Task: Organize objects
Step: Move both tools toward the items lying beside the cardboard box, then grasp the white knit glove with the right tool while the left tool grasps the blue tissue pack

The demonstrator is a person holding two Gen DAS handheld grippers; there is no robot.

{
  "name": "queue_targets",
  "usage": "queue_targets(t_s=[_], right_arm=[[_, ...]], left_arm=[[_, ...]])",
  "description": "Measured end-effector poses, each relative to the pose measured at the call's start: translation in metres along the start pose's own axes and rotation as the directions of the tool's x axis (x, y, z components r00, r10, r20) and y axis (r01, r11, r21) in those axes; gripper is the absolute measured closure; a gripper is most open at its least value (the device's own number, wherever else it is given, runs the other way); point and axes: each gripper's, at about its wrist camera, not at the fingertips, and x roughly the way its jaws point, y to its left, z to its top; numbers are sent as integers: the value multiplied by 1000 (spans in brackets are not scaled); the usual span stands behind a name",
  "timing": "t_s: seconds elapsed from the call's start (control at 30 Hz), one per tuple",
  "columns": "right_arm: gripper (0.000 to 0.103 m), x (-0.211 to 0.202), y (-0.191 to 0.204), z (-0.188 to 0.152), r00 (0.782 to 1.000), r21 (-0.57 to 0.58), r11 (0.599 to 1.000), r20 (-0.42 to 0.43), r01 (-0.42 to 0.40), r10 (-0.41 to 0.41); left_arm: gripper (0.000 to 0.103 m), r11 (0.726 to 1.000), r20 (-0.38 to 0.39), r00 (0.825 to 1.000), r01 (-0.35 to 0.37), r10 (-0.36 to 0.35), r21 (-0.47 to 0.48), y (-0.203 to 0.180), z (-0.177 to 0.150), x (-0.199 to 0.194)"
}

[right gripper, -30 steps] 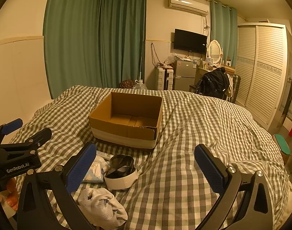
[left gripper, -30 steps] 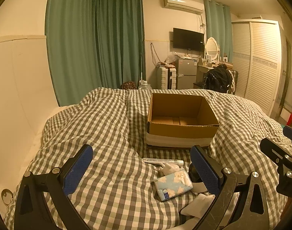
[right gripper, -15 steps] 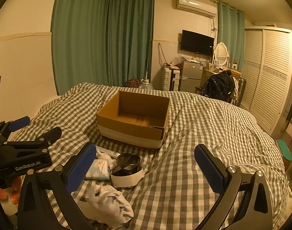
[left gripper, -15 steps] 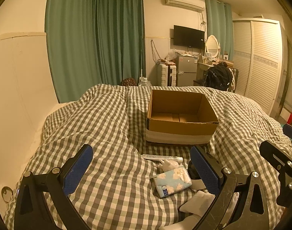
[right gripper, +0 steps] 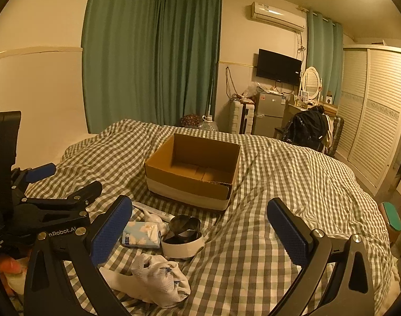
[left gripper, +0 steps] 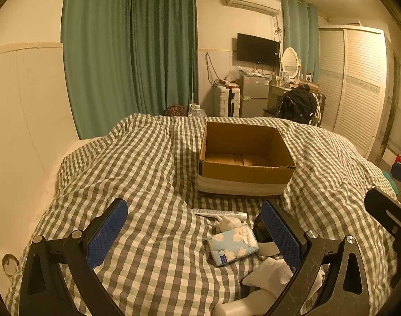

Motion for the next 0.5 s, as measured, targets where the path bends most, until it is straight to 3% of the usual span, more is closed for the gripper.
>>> queue_targets(t_s=[0.3, 0.5], right_arm=[[0, -6, -4, -2, 1000, -10, 1000, -15, -17, 17], [0, 15, 7, -32, 987, -86, 994, -152, -63, 50]], left_arm=[[0, 1000, -31, 999, -19, 20, 8, 4, -8, -1], [0, 999, -79, 996, -46, 47, 19, 10, -22, 12]])
